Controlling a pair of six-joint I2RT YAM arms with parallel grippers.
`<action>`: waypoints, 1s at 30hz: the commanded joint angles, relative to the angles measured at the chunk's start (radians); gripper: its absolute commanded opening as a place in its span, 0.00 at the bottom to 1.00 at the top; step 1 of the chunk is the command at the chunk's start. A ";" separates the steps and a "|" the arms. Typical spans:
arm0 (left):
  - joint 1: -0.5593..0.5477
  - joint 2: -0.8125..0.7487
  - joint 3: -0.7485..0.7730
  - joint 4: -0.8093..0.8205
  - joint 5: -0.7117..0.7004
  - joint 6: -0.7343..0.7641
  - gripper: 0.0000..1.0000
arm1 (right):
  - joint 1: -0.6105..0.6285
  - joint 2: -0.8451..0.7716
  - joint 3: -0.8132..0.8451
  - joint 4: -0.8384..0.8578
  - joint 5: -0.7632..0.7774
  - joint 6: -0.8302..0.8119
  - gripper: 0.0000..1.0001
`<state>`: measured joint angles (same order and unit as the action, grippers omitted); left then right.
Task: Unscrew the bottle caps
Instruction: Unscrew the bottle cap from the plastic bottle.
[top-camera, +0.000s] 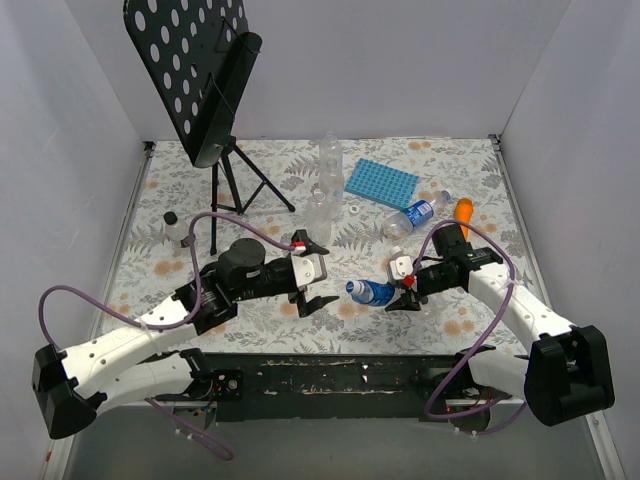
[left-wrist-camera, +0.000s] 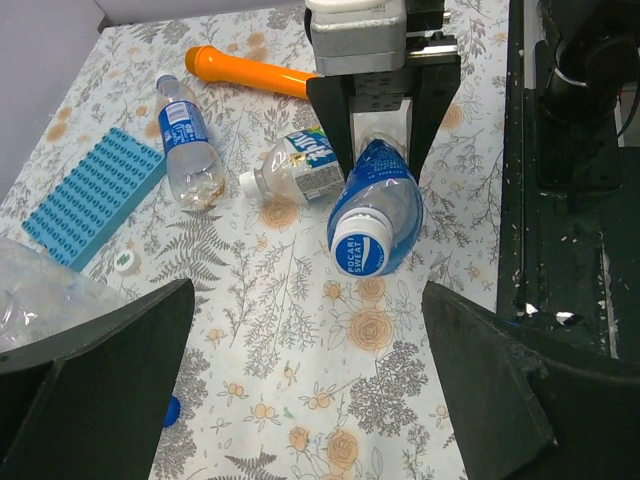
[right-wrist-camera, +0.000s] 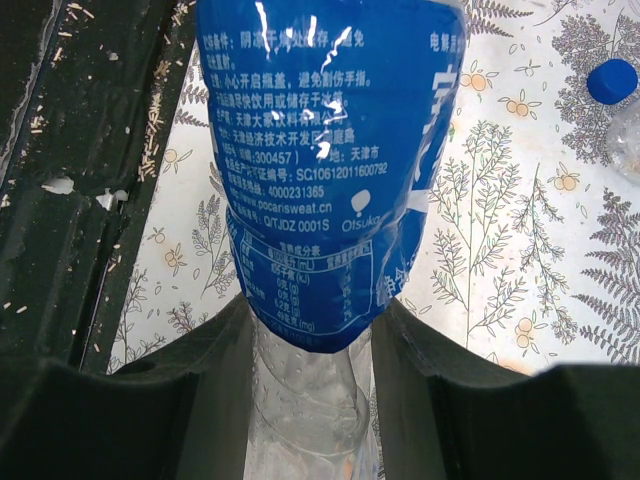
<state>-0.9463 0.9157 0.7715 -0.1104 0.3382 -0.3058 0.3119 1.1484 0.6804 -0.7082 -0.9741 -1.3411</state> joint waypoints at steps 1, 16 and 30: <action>0.001 0.014 -0.002 0.038 0.038 0.085 0.98 | 0.000 0.002 0.011 -0.016 -0.020 -0.016 0.17; 0.001 0.095 0.028 0.058 0.093 0.112 0.98 | 0.001 0.005 0.013 -0.020 -0.020 -0.017 0.17; 0.001 0.242 0.110 0.032 0.168 0.116 0.90 | 0.001 -0.004 0.013 -0.020 -0.021 -0.018 0.17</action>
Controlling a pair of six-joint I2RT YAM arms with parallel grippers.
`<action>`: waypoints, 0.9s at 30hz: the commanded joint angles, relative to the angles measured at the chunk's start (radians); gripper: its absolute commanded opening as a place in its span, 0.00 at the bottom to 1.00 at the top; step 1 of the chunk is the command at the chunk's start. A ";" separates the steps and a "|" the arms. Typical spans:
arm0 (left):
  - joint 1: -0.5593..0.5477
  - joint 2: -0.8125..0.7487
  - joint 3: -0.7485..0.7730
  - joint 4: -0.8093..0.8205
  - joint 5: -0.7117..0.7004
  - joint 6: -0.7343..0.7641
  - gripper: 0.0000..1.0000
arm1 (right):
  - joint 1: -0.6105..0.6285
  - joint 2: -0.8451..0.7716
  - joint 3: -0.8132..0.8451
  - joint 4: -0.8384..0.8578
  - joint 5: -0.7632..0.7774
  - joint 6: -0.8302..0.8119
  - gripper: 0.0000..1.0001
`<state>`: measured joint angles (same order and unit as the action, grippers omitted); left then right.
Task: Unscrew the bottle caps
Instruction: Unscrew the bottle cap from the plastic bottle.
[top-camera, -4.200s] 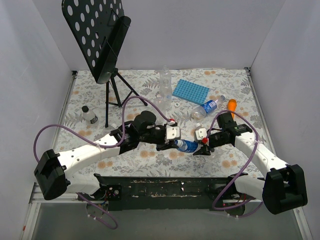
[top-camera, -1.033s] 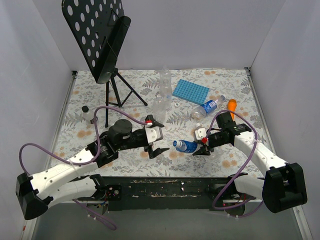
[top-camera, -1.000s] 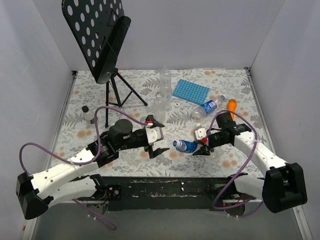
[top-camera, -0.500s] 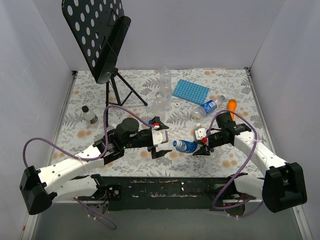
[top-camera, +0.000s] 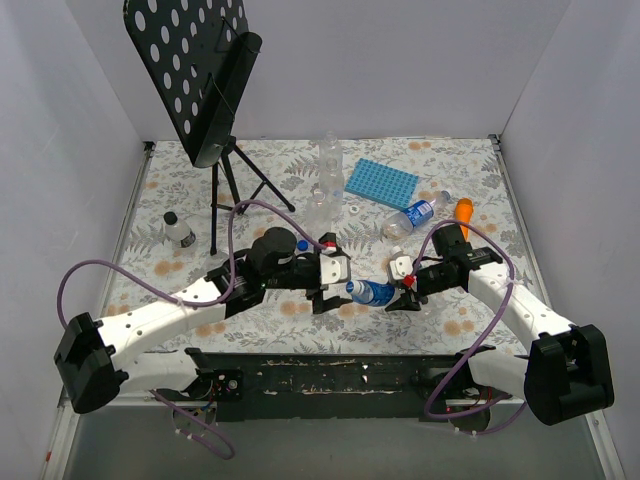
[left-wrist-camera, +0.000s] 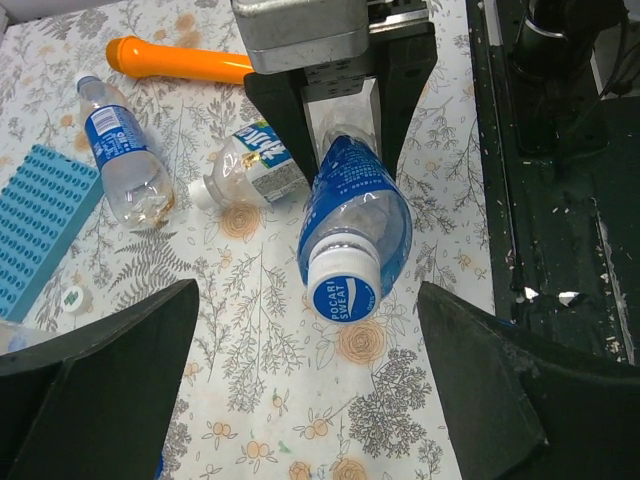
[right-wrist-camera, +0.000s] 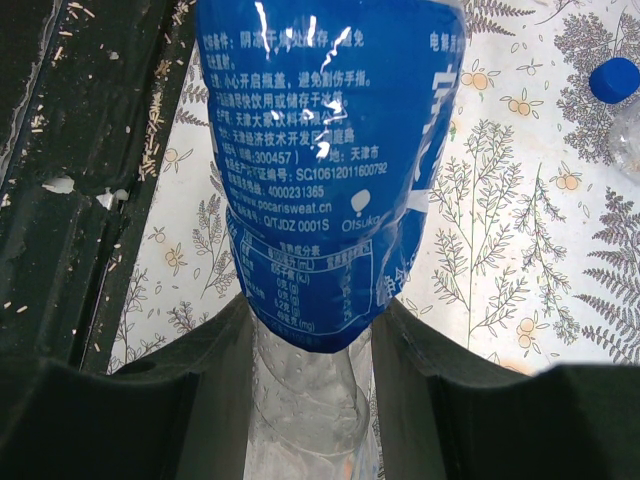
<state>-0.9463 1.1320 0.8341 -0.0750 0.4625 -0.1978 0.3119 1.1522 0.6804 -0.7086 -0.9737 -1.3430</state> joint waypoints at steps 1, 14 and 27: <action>0.001 0.038 0.056 -0.005 0.047 0.005 0.88 | 0.001 -0.008 0.013 -0.022 -0.022 -0.018 0.17; 0.001 0.081 0.080 -0.035 0.076 -0.023 0.41 | 0.000 -0.008 0.013 -0.022 -0.020 -0.018 0.17; 0.001 0.106 0.088 -0.046 0.111 -0.045 0.47 | 0.000 -0.009 0.013 -0.022 -0.020 -0.018 0.17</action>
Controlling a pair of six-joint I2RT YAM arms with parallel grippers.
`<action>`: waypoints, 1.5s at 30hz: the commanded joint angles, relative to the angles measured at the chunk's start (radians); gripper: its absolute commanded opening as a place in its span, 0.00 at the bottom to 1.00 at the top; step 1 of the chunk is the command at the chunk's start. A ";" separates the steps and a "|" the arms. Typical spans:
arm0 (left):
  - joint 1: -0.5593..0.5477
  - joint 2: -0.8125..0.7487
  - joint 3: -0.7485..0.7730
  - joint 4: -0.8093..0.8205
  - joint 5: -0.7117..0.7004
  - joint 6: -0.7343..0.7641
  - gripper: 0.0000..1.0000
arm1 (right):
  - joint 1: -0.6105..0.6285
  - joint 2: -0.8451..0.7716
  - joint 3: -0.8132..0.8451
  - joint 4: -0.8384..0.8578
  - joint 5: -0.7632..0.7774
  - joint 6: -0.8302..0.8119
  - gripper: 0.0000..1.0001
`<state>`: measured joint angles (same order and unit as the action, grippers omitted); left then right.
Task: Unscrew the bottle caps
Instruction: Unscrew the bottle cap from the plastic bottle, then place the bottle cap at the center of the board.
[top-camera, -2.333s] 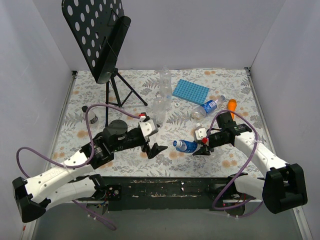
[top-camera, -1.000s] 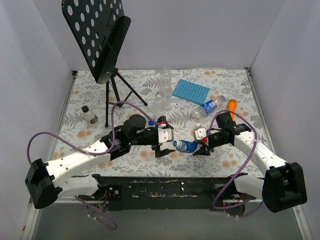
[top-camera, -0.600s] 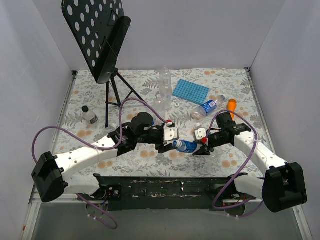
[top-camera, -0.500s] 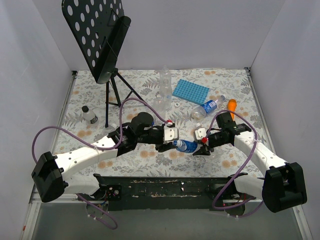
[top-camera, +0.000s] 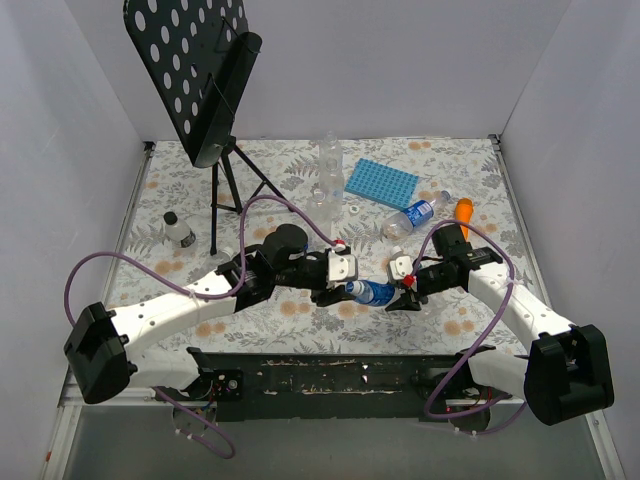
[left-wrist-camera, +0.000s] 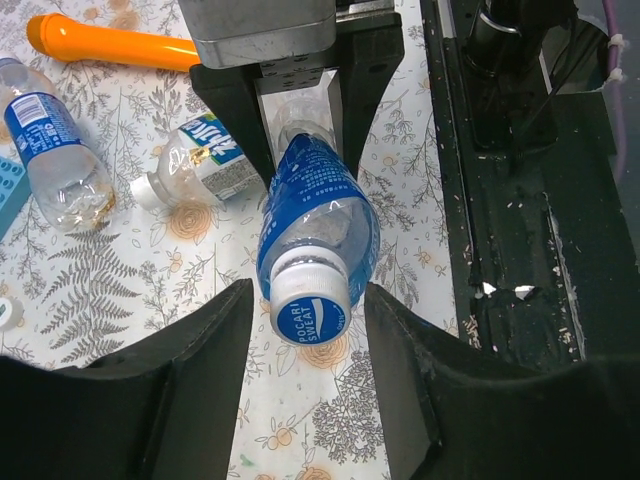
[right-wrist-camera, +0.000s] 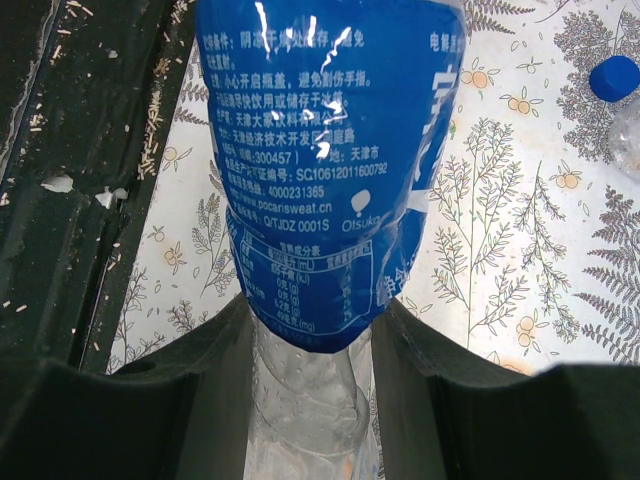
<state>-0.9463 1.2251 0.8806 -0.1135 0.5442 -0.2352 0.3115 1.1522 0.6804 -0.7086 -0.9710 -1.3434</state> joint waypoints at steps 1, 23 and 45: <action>0.001 0.016 0.043 -0.008 0.033 -0.009 0.46 | -0.002 -0.009 0.013 -0.022 -0.023 -0.017 0.17; 0.041 -0.070 0.093 -0.087 -0.257 -1.112 0.00 | 0.000 -0.016 0.013 -0.022 -0.020 -0.019 0.17; 0.046 -0.174 -0.004 -0.174 -0.395 -1.282 0.00 | -0.011 -0.026 0.033 -0.037 -0.066 -0.010 0.17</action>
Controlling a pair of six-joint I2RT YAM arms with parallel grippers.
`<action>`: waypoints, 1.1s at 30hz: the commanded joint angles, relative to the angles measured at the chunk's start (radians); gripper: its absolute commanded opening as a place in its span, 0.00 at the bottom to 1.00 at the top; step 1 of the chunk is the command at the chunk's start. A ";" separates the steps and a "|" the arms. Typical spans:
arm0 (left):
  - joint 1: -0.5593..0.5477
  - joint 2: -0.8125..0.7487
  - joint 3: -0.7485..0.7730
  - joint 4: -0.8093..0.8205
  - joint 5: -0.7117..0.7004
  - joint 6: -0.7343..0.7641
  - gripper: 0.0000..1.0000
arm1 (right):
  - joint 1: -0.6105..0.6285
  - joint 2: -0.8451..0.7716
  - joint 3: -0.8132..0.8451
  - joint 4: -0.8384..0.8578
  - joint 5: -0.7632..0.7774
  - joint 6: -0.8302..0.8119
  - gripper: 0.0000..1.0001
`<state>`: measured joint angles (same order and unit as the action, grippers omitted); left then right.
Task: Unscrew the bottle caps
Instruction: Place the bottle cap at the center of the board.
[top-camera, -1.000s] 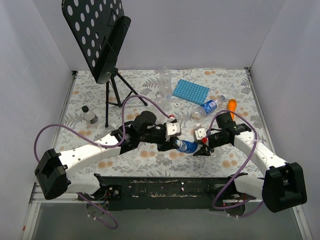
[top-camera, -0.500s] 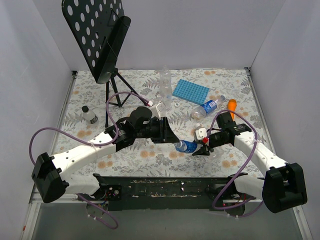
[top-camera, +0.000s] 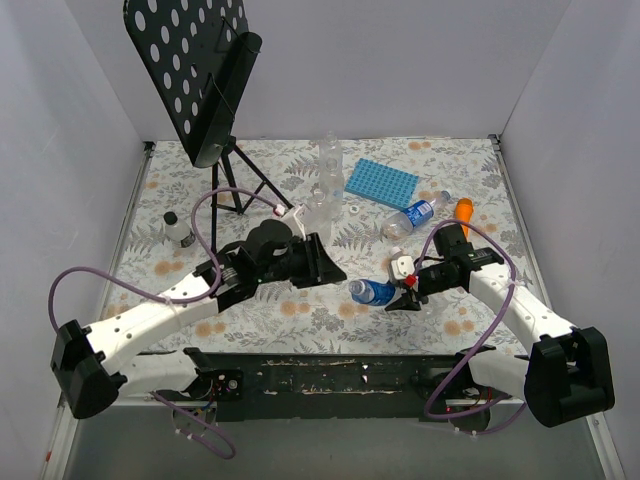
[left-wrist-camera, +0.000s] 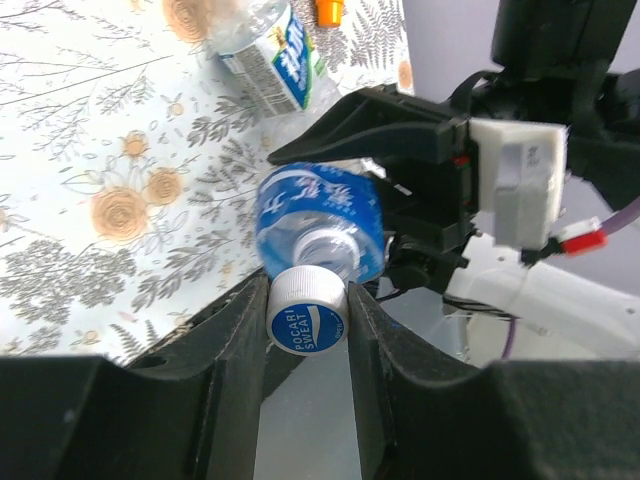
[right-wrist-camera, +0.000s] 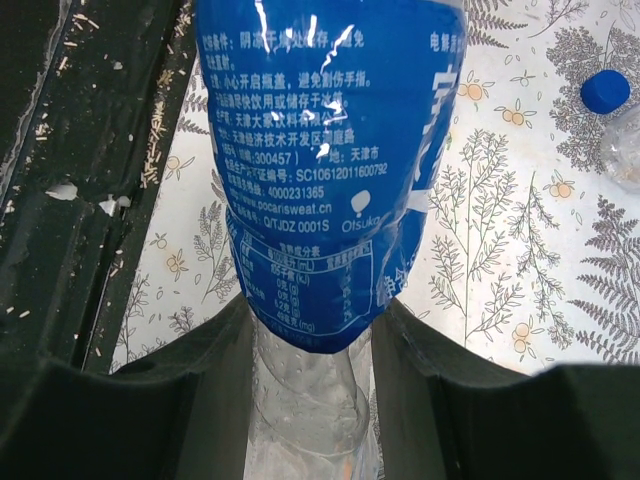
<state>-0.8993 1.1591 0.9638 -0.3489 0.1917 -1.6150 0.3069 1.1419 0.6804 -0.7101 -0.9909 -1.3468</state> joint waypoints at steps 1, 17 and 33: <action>-0.001 -0.125 -0.115 0.085 -0.041 0.127 0.00 | -0.006 -0.014 0.037 -0.037 -0.057 -0.008 0.17; -0.004 -0.154 -0.231 0.185 0.022 0.352 0.00 | -0.101 -0.030 0.096 -0.072 -0.202 0.052 0.17; -0.059 -0.059 -0.183 0.186 -0.006 0.417 0.00 | -0.298 -0.091 0.099 0.055 -0.339 0.282 0.17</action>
<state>-0.9390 1.0882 0.7414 -0.1780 0.2012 -1.2373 0.0387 1.0740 0.7483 -0.7170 -1.2541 -1.1500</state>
